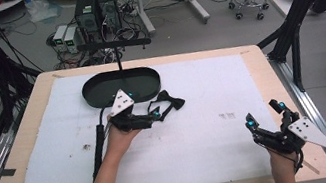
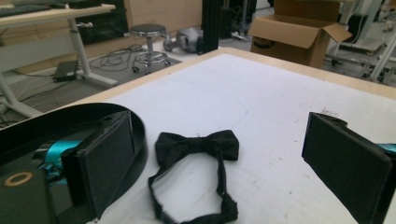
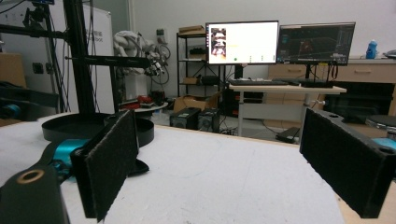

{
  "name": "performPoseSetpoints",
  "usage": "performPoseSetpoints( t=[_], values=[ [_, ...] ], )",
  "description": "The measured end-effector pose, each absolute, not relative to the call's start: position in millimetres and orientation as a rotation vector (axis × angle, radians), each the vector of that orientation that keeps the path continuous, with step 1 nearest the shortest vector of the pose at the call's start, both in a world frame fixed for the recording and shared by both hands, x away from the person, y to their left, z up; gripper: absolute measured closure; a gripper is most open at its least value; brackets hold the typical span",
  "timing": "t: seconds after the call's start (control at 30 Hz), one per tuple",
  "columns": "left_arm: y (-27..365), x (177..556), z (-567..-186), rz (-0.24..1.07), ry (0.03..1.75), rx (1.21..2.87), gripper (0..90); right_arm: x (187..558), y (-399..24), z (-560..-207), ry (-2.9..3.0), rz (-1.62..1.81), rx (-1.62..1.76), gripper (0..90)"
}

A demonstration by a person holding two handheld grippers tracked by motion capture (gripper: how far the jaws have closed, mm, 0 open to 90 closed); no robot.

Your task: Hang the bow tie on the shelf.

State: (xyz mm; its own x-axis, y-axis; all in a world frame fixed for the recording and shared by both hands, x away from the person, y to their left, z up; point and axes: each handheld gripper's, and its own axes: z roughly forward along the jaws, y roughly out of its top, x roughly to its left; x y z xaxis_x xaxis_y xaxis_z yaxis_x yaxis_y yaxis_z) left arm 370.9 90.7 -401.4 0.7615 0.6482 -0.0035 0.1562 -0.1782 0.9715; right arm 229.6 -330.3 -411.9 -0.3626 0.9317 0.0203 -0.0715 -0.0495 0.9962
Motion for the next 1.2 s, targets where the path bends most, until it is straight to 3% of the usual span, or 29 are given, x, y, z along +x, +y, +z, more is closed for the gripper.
performPoseSetpoints(
  t=[0.27, 0.37, 0.63, 0.7, 1.03, 1.2],
  values=[
    [51, 399, -425, 0.42, 0.673, 1.868, 13.0, 229, -332, -412, 1.382, 1.599, 0.979, 10.8],
    [47, 407, -431, 0.369, 0.709, 1.92, 20.7, 229, -333, -412, 1.379, 1.602, 0.981, 10.8],
    [37, 415, -443, 0.357, 0.774, 2.012, 27.6, 230, -335, -413, 1.377, 1.61, 0.984, 10.8],
    [35, 415, -444, 0.358, 0.792, 2.03, 38.1, 231, -335, -413, 1.379, 1.614, 0.982, 10.8],
    [31, 417, -449, 0.363, 0.797, 2.085, 60.8, 230, -335, -413, 1.377, 1.63, 0.983, 10.8],
    [29, 415, -449, 0.366, 0.754, 2.112, 86.2, 230, -334, -413, 1.381, 1.631, 0.979, 10.8]
  ],
)
